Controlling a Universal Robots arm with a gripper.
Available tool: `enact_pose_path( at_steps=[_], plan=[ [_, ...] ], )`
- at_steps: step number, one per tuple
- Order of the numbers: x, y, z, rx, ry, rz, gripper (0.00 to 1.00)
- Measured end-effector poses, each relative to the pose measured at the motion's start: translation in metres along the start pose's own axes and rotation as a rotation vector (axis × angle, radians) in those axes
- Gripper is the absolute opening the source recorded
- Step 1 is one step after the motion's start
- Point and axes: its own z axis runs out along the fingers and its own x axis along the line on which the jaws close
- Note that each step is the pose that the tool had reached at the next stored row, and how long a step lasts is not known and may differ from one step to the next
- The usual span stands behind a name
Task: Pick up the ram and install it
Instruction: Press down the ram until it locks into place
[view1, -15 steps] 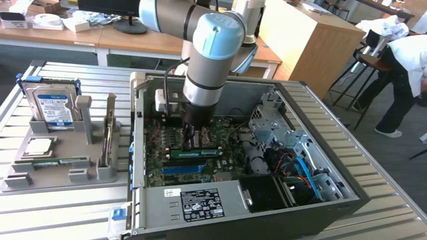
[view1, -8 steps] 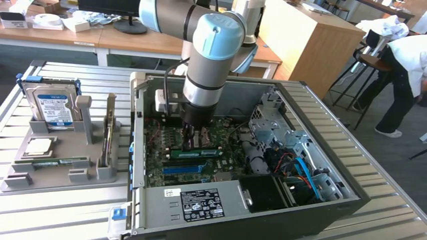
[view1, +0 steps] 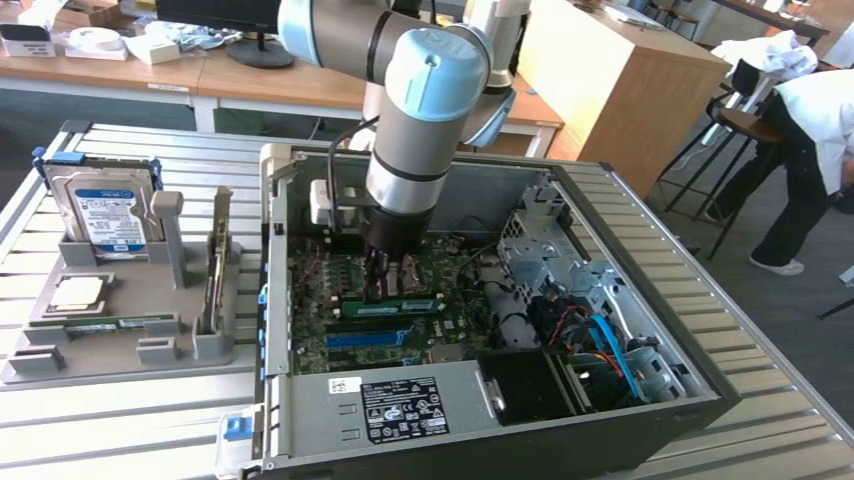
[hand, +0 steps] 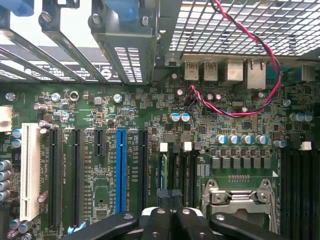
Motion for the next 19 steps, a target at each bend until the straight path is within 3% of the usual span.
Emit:
enact_pose_path(
  at_steps=[19],
  plan=[
    [0.0001,0.0000,0.0012,0.0001,0.0001,0.000,0.10]
  ],
)
